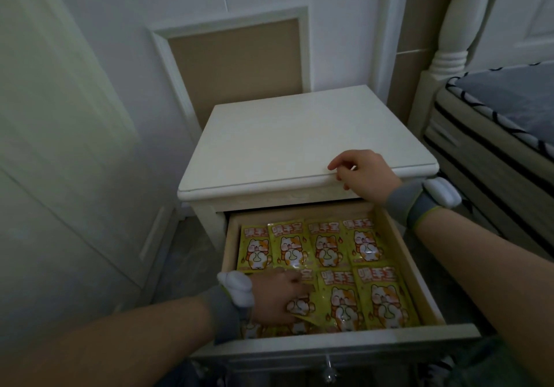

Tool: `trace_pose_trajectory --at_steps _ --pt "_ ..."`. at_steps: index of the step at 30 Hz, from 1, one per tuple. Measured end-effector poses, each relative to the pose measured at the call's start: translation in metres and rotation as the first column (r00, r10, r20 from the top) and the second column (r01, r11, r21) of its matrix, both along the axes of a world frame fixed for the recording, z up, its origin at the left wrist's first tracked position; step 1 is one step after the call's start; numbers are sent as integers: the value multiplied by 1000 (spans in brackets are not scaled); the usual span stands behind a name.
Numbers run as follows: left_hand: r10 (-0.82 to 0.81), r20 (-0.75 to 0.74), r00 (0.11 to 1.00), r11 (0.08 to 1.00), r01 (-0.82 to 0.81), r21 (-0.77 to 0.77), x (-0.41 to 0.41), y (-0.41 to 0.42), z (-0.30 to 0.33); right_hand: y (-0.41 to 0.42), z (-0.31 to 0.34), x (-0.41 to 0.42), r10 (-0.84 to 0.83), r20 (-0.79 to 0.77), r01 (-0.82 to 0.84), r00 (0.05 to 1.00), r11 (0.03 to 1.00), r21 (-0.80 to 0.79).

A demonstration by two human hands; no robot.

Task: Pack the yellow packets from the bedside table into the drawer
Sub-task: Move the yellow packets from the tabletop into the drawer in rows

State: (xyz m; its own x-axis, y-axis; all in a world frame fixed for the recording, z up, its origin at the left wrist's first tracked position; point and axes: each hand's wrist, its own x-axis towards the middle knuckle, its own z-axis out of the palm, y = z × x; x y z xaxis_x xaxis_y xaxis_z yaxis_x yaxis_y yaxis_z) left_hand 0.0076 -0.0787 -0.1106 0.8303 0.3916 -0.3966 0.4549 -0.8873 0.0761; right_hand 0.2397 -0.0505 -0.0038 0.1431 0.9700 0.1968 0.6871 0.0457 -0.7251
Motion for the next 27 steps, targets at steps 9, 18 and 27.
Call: trace_pose_trajectory --at_steps 9,18,27 --pt "-16 -15 1000 1000 16 -7 1 4 6 3 -2 -3 11 4 -11 1000 1000 -21" --pt "-42 -82 996 998 38 -55 2 4 6 2 -1 -4 1 19 0 1000 1000 -26" --pt "-58 -102 993 995 49 -89 1 4 15 -2 3 -5 10 67 -8 998 1000 -20"
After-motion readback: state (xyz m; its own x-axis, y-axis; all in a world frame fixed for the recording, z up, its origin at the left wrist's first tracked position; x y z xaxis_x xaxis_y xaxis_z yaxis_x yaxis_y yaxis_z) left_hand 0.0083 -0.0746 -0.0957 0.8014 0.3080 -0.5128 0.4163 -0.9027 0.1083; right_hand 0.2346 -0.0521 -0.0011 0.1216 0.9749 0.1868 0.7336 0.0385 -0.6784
